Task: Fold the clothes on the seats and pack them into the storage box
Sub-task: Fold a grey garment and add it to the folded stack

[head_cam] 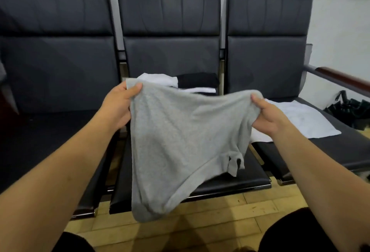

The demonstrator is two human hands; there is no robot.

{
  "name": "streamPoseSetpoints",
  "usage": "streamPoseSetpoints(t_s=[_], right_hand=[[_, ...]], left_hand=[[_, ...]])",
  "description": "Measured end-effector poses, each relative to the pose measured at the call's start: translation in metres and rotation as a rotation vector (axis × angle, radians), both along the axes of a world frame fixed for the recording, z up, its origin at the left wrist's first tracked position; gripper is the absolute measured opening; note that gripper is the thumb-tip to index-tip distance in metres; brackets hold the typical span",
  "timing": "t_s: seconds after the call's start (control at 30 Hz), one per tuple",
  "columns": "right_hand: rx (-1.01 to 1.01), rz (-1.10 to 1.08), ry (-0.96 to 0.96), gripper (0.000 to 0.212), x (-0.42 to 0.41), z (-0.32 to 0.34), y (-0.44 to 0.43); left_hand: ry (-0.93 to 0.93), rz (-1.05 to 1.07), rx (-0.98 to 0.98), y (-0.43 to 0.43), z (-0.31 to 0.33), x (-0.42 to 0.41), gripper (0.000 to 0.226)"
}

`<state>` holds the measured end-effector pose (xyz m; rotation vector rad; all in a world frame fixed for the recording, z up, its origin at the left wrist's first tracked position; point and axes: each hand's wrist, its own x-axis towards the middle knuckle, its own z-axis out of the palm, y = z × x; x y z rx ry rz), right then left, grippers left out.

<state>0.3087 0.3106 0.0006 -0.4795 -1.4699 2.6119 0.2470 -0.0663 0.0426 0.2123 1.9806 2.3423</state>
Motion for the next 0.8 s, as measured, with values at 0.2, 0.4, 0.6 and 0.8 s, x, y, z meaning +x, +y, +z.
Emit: streamPoseSetpoints(t_s=[0.2,0.4,0.6,0.8], right_hand=[[0.417,-0.061,-0.167,0.017,-0.006,0.046,-0.019],[0.313,-0.091,-0.041,0.014,-0.006,0.082,-0.024],[0.218,0.155,0.025,0.011,-0.009,0.104,-0.027],[0.924,0.068,-0.104,0.014,-0.024,0.097,-0.022]], left_hand=[[-0.02,0.153,-0.312,-0.04,0.039,-0.003,0.018],[0.0,0.125,-0.277,-0.065,0.071,0.006,0.018],[0.049,0.13,-0.267,-0.076,0.099,0.01,0.023],[0.155,0.181,-0.522,-0.09,0.092,0.003,0.01]])
